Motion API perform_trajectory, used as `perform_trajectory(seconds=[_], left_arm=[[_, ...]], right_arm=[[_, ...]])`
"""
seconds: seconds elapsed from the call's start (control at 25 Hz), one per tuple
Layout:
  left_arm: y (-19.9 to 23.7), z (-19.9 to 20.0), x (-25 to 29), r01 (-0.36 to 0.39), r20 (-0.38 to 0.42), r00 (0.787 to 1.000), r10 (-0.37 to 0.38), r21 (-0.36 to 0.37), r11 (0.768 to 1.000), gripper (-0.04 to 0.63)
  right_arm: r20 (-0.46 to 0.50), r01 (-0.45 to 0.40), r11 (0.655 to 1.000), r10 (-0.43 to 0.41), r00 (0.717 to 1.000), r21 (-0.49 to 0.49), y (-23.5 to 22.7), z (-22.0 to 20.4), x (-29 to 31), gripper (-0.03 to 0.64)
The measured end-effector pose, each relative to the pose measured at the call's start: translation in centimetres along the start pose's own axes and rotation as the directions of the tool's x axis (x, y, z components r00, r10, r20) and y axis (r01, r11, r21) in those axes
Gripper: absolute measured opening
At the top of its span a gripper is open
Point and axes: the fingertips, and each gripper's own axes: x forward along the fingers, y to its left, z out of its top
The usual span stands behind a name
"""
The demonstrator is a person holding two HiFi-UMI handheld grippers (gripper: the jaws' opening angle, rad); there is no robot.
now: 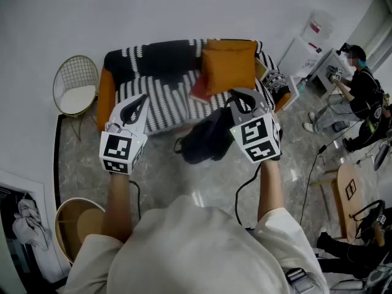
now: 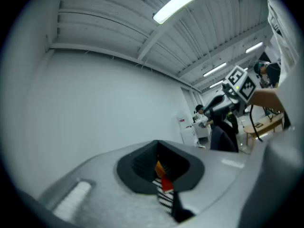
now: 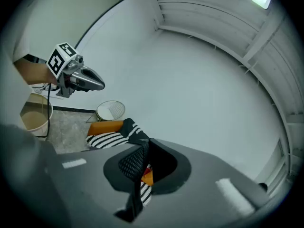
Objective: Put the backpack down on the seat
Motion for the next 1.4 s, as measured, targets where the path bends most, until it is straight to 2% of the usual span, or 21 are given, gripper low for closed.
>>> perform_trajectory(seconds=[0.32, 0.64, 0.8, 1.04, 1.28, 1.4], left_arm=[[-0.1, 0.1, 0.4, 0.011, 0.006, 1.000, -0.011, -0.013, 1.000, 0.003], [-2.3, 0.9, 1.5, 0.009, 0.008, 1.000, -0.009, -0.017, 1.000, 0.003], [-4.2, 0.9, 2.2, 0.008, -0.001, 1.000, -0.008, -0.009, 1.000, 0.003], [-6.5, 0.7, 2.4, -0.028, -0.020, 0.999, 0.028, -0.013, 1.000, 0.003], [-9.1, 0.4, 3.6, -0.038, -0.053, 0.998, 0.038, -0.002, 0.999, 0.003], [-8.6, -0.4, 4.6, -0.038, -0.064, 0.997, 0.038, -0.006, 0.999, 0.003]], right_arm=[[-0.010, 0.016, 0.999, -0.015, 1.000, 0.045, -0.5, -1.2, 0.1, 0.006], [0.024, -0.023, 0.996, 0.021, 0.999, 0.087, -1.5, -2.7, -0.4, 0.006], [0.059, -0.072, 0.989, 0.065, 0.996, 0.126, -2.0, -3.7, -0.5, 0.006], [0.095, -0.115, 0.983, 0.102, 0.990, 0.140, -3.0, -5.1, -1.3, 0.006], [0.080, -0.149, 0.981, 0.140, 0.987, 0.127, -4.1, -7.6, -0.1, 0.006], [0.064, -0.150, 0.978, 0.142, 0.988, 0.143, -4.5, -8.7, 1.2, 0.006]])
